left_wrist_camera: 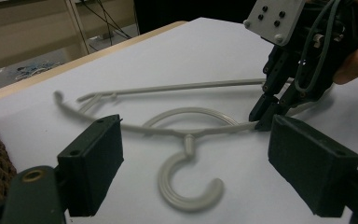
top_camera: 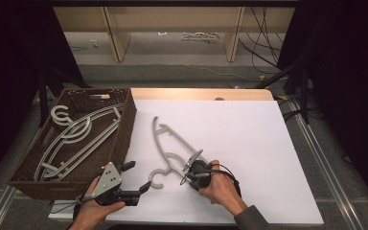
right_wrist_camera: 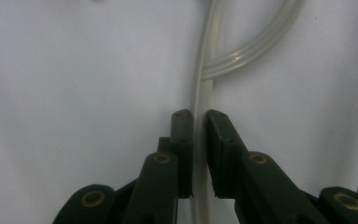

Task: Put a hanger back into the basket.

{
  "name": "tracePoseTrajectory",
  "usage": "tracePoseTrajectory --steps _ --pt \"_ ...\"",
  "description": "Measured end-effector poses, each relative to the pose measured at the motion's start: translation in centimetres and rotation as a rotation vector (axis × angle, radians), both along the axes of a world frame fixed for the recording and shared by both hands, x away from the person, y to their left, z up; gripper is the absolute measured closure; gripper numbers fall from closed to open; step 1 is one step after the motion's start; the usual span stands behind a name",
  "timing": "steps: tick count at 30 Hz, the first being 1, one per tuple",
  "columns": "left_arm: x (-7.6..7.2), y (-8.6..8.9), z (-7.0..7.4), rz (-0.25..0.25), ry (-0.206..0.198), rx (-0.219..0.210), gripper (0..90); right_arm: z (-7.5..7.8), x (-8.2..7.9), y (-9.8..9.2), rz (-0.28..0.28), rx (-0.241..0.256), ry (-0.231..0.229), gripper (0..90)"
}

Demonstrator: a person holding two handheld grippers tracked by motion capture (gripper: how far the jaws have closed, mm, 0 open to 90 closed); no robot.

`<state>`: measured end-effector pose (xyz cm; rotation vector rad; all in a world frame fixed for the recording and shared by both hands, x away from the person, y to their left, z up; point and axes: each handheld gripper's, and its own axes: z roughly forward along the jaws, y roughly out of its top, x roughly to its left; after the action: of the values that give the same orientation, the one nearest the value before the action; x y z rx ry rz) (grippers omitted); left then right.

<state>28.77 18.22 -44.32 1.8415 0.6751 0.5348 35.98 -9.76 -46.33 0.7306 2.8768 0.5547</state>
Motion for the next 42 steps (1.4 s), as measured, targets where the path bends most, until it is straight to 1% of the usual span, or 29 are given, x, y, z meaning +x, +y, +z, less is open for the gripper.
tracePoseTrajectory --steps 1,4,7,8,9,10,11,12,13,14,15,17,18,19,20,21,22,23,25,27,29,30,31,32,34,35,37,39,42 --pt "0.0 0.0 0.0 0.001 -0.001 0.002 17.7 0.0 0.0 0.0 0.018 -0.010 -0.003 82.2" --pt "-0.1 -0.2 -0.1 -0.005 -0.001 0.012 17.8 0.2 -0.2 -0.1 0.045 -0.031 -0.008 82.2" --pt "0.0 -0.5 -0.2 -0.018 -0.017 0.052 18.5 0.4 -0.1 -0.5 0.083 -0.055 -0.022 82.3" --pt "0.1 -0.7 -0.2 -0.035 -0.022 0.063 19.5 0.5 -0.1 -0.7 0.093 -0.058 -0.029 82.3" --pt "0.2 -0.8 -0.2 -0.045 -0.026 0.068 22.8 0.7 -0.1 -0.9 0.114 -0.069 -0.022 82.3" --pt "0.2 -1.1 -0.3 -0.056 -0.017 0.079 23.8 0.8 -0.1 -1.1 0.128 -0.067 -0.028 82.3" --pt "0.5 -1.3 -0.3 -0.069 -0.026 0.101 23.8 0.9 -0.2 -1.2 0.137 -0.072 -0.026 82.3" --pt "0.8 -1.8 -0.3 -0.082 -0.029 0.139 23.7 1.0 -0.3 -1.3 0.150 -0.067 -0.028 82.3" --pt "0.9 -2.0 -0.4 -0.084 -0.027 0.149 23.7 1.2 -0.4 -1.5 0.171 -0.068 -0.030 82.4" --pt "1.2 -2.2 -0.3 -0.092 -0.036 0.189 23.7 1.3 -0.5 -1.5 0.173 -0.072 -0.029 82.4" --pt "1.5 -2.4 -0.4 -0.094 -0.032 0.213 23.6 1.4 -0.5 -1.6 0.185 -0.069 -0.028 82.4" --pt "2.1 -2.9 -0.4 -0.077 -0.007 0.248 23.6 1.7 -0.8 -1.8 0.201 -0.084 -0.041 82.4" --pt "2.6 -3.2 -0.4 -0.070 -0.009 0.279 24.2 1.9 -1.0 -1.8 0.206 -0.089 -0.045 82.4" --pt "2.8 -3.2 -0.4 -0.076 -0.009 0.304 24.6 2.1 -1.1 -2.0 0.218 -0.088 -0.047 82.4" --pt "3.3 -3.6 -0.4 -0.076 -0.002 0.308 25.0 2.2 -1.1 -2.0 0.224 -0.089 -0.049 82.5" --pt "3.7 -3.8 -0.5 -0.083 0.006 0.330 27.4 2.5 -1.3 -2.1 0.231 -0.089 -0.050 82.4" --pt "4.1 -4.1 -0.5 -0.096 0.011 0.377 31.3 2.6 -1.4 -2.2 0.236 -0.085 -0.050 82.4" --pt "4.5 -4.4 -0.6 -0.105 0.010 0.414 32.2 2.7 -1.5 -2.3 0.233 -0.083 -0.053 82.5" --pt "5.1 -5.0 -0.9 -0.098 -0.004 0.433 31.6 3.0 -1.6 -2.5 0.239 -0.083 -0.056 82.5" --pt "5.7 -5.5 -1.1 -0.113 0.002 0.458 31.3 3.1 -1.6 -2.6 0.242 -0.081 -0.055 82.5" --pt "6.2 -5.9 -1.4 -0.122 0.010 0.495 30.7 3.3 -1.7 -2.8 0.252 -0.078 -0.057 82.5" --pt "6.5 -6.1 -1.5 -0.135 0.000 0.504 30.8 3.4 -1.8 -2.8 0.251 -0.079 -0.058 82.5" --pt "6.6 -6.2 -1.5 -0.132 0.010 0.505 31.3 3.5 -1.8 -2.9 0.258 -0.080 -0.059 82.5" --pt "6.8 -6.3 -1.7 -0.133 0.005 0.511 31.5 3.5 -1.8 -2.9 0.259 -0.081 -0.061 82.6" --pt "7.2 -6.5 -1.8 -0.163 0.016 0.539 34.1 3.7 -1.8 -3.0 0.260 -0.079 -0.063 82.5" --pt "7.3 -6.6 -2.0 -0.173 0.009 0.544 35.8 3.8 -1.8 -3.0 0.263 -0.078 -0.064 82.6" --pt "7.7 -6.6 -2.1 -0.202 0.013 0.585 36.1 3.9 -1.9 -3.1 0.263 -0.079 -0.068 82.6" --pt "7.9 -6.7 -2.2 -0.206 0.011 0.605 36.8 4.0 -1.9 -3.2 0.266 -0.080 -0.066 82.6" --pt "8.2 -7.2 -2.5 -0.239 0.007 0.610 38.8 4.0 -1.9 -3.2 0.268 -0.079 -0.065 82.6"
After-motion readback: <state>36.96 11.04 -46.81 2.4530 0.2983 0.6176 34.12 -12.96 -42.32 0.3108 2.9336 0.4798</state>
